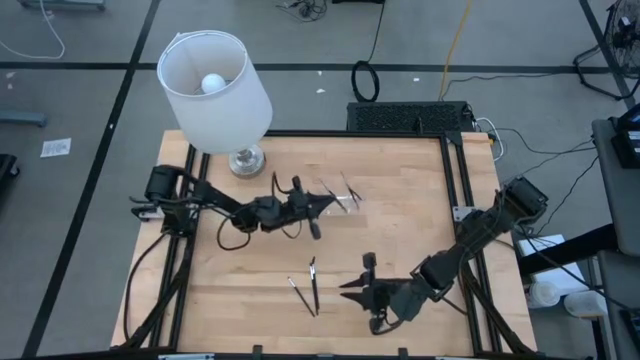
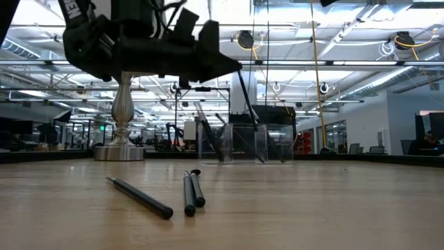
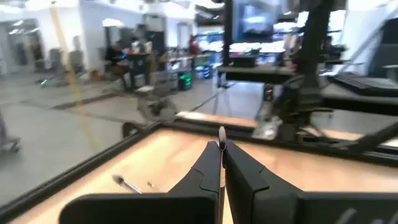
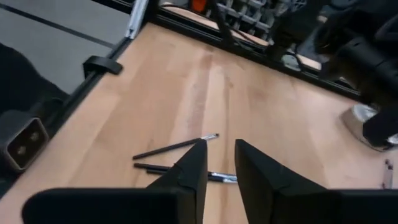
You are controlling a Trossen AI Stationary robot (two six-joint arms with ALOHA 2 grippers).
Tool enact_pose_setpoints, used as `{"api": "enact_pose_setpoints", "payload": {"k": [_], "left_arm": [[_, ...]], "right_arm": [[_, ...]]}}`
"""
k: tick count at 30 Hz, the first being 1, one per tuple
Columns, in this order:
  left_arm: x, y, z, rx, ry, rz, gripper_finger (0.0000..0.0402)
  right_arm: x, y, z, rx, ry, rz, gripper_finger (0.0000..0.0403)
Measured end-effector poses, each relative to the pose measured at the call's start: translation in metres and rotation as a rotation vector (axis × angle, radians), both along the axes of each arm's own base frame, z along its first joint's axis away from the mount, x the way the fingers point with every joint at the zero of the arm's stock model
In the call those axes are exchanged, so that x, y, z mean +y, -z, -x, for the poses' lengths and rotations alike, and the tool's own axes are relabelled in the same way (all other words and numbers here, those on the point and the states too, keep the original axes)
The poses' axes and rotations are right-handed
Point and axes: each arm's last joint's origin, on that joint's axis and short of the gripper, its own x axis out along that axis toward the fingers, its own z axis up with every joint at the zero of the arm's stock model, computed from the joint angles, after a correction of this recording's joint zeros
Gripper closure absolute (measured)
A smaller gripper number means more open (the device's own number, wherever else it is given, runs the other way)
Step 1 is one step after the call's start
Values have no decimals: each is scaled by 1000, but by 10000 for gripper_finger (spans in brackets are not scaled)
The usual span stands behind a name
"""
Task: Put items in baskets/containers
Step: Put the eyeshadow brush into the transparent organizer
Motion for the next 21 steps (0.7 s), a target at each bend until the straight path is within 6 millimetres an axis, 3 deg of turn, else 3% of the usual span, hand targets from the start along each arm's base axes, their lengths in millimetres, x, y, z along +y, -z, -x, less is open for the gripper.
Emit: {"api": "enact_pose_setpoints", "payload": {"k": [7,17,21], "left_arm": [[3,-2,1,-2,-7,-12,396],[-6,-27,9,-33,-69,-91,396],[5,-19,7,23,-106,-77,396]], "right_arm": [[6,0,7,-25,58,54,360],[3,2,8,-21,126,62,379],[2,2,8,-24,146,68,388]]}}
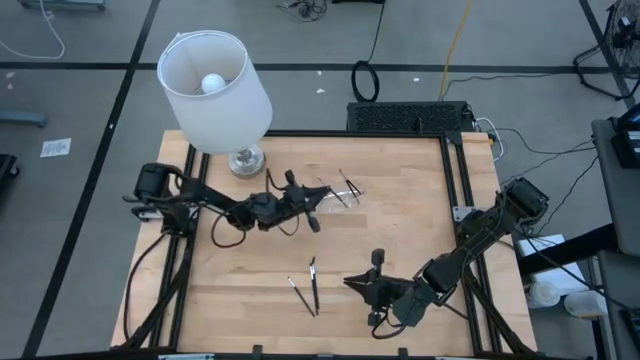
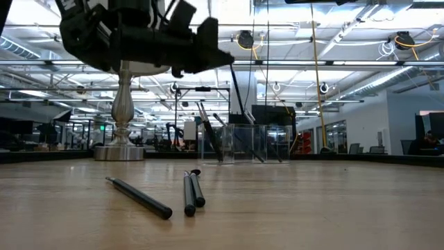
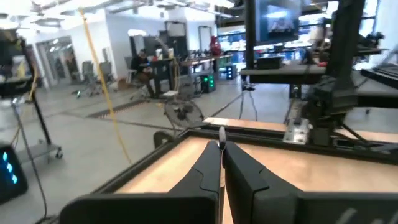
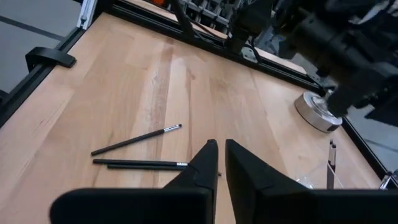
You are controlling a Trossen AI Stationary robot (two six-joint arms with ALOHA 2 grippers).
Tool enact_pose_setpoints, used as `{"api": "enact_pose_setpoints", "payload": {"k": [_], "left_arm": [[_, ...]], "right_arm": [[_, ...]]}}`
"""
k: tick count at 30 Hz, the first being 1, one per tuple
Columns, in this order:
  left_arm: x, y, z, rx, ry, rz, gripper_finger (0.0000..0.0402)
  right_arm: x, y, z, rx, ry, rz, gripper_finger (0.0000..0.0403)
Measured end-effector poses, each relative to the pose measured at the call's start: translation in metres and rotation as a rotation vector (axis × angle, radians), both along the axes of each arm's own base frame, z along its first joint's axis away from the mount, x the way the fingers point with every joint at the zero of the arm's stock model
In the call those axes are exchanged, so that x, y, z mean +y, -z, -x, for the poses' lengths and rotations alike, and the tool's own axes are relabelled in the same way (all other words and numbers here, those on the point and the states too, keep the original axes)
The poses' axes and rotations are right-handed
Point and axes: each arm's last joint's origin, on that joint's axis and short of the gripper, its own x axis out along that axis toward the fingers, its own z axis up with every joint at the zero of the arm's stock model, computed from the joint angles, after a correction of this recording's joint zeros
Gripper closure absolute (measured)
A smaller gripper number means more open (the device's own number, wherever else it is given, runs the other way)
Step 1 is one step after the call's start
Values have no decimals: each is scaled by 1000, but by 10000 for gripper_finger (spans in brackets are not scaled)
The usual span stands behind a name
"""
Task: Put items in baskets/containers
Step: Put the eyeshadow brush into the transparent organizer, then adjust the transparent organizer
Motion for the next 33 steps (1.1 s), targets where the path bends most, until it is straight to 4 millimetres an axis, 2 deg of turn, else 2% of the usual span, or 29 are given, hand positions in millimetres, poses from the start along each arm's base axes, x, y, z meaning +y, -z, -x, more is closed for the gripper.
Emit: {"api": "enact_pose_setpoints", "payload": {"k": [5,19,26,29,33], "left_arm": [[15,17,-4,21,-24,85,396],[29,50,-8,67,-60,180,394],[27,47,-8,72,-52,175,320],[22,38,-6,79,-41,133,290],[14,15,-1,81,-30,62,262]], "right_arm": [[-1,0,-1,-1,2,-1,396],[-1,0,0,7,-7,18,402],[-3,0,-2,10,-5,30,402],[-5,1,-3,19,2,37,402],[-9,4,-4,44,28,43,402]]}}
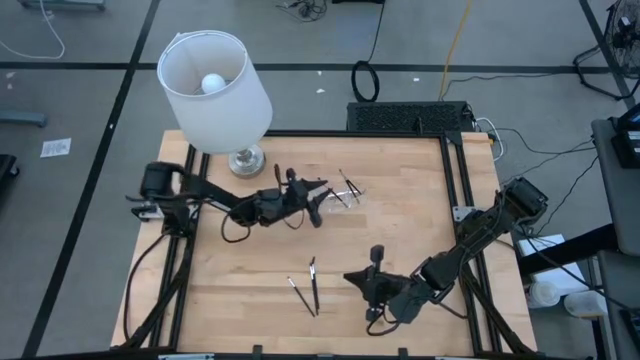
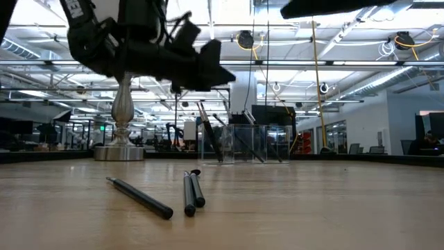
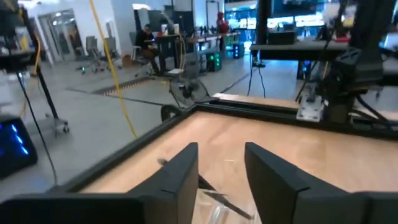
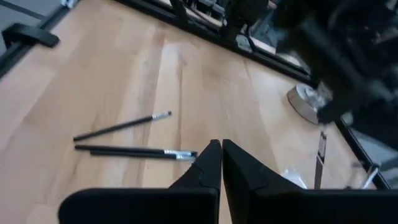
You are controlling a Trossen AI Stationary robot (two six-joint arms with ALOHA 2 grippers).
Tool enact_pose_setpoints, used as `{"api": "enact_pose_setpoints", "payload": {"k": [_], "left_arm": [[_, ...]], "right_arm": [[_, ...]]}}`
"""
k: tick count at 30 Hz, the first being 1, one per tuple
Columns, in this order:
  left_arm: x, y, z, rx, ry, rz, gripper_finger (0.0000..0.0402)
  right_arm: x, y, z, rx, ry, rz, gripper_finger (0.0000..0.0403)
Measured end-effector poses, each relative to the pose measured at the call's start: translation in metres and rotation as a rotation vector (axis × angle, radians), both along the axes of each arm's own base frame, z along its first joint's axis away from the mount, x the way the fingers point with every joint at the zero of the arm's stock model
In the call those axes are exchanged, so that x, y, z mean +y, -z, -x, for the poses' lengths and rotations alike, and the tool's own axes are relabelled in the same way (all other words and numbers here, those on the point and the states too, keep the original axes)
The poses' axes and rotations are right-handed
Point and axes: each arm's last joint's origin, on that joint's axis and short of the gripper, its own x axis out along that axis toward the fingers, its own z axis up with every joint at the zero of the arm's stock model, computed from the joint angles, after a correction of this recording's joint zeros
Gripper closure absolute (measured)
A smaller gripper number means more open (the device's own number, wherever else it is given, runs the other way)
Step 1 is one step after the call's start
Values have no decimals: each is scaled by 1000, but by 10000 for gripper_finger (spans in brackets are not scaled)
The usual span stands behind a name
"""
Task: Put items in baskets/containers
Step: Adjust the transparent organizer
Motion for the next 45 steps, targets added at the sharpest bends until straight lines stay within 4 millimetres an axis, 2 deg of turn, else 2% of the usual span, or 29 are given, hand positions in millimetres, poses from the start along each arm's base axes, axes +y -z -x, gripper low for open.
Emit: {"api": "enact_pose_setpoints", "payload": {"k": [4,7,11,14,16,20,25,30,35,41,45], "left_arm": [[-16,-23,12,120,64,-72,250],[-35,-29,25,257,216,-77,263],[-63,-21,38,434,396,-69,314],[-82,-8,43,474,428,-92,376],[-90,6,47,467,428,-107,392],[-88,28,54,445,351,-103,397],[-72,43,66,455,191,-45,393],[-62,45,68,439,148,2,396],[-52,48,67,429,107,71,398],[-40,50,67,398,19,174,398],[-36,52,68,425,-14,178,392]], "right_arm": [[-7,3,3,-25,156,66,402],[-15,4,10,-42,292,148,402],[-39,-2,22,-20,411,87,403],[-62,-1,29,15,535,24,403],[-77,0,32,28,622,-16,403],[-105,7,25,110,730,-88,403],[-144,32,11,128,775,-158,403],[-177,59,22,161,878,-202,403],[-188,75,32,184,922,-245,403],[-199,83,25,157,772,-308,403],[-206,86,27,155,765,-311,403]]}}
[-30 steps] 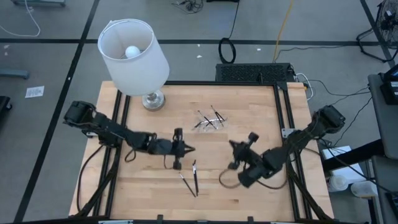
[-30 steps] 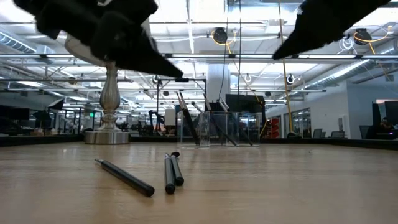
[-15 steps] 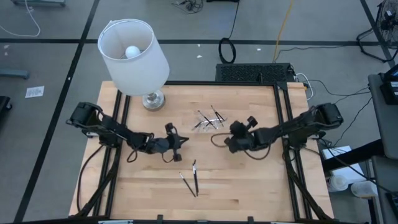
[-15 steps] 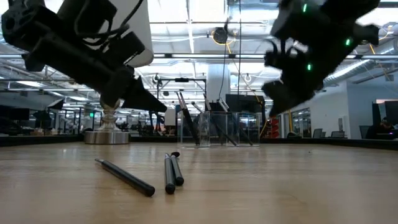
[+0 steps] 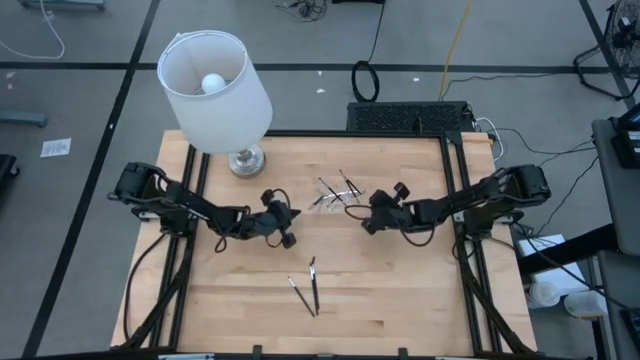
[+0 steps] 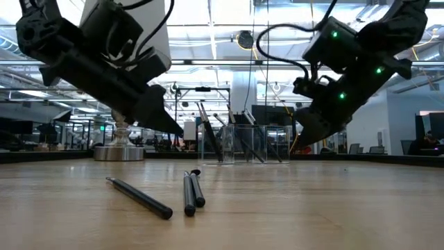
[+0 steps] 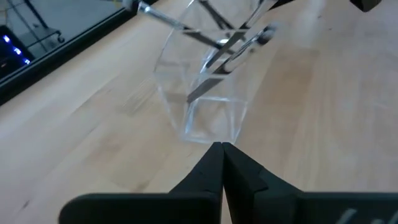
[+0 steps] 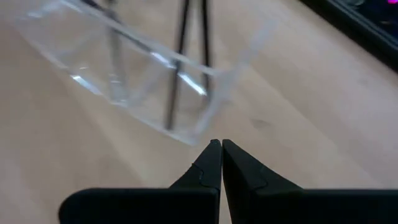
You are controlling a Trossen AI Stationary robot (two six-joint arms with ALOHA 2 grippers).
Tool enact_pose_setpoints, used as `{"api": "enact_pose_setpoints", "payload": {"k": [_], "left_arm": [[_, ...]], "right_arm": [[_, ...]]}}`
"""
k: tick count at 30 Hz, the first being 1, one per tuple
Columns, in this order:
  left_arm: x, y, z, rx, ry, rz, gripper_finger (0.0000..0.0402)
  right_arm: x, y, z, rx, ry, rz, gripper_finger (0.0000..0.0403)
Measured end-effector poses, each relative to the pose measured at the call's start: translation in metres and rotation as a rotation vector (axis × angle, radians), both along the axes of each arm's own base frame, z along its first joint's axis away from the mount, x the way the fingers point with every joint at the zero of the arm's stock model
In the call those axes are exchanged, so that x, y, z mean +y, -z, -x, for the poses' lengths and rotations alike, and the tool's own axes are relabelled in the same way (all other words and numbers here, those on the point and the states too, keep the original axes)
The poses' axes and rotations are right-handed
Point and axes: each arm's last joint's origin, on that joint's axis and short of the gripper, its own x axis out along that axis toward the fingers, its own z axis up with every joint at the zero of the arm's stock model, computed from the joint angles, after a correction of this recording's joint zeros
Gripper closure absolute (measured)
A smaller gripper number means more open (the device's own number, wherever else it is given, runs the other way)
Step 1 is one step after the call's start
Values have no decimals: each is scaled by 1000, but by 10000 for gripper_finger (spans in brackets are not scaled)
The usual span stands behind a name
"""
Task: Put items in baskets/containers
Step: Adjust the transparent organizer
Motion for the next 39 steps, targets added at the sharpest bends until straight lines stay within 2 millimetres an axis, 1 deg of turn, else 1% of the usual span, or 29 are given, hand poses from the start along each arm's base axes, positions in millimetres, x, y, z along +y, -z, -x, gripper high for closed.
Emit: {"api": "enact_pose_setpoints", "payload": {"k": [6,9,11,14,17,20,24,28,33,39], "left_arm": [[5,1,0,10,-28,4,398],[11,2,1,25,-50,-3,390],[16,3,1,33,-66,-4,388],[21,3,1,42,-67,-2,397],[24,3,1,48,-48,12,394],[25,3,0,48,-49,13,388],[27,3,0,51,-54,10,398],[29,4,1,55,-63,9,390],[30,4,1,62,-64,9,398],[30,4,1,67,-61,2,391]], "right_arm": [[-6,-1,-2,17,-20,43,403],[-9,-4,-5,-11,-36,61,403],[-11,-6,-9,-36,-68,49,403],[-13,-9,-12,-79,-106,16,403],[-13,-9,-13,-93,-112,-8,403],[-10,-9,-14,-115,-108,-28,403],[-3,-11,-16,-156,-140,-69,403],[5,-10,-18,-186,-162,-93,403],[9,-10,-18,-198,-165,-109,403],[11,-10,-18,-201,-169,-112,403]]}}
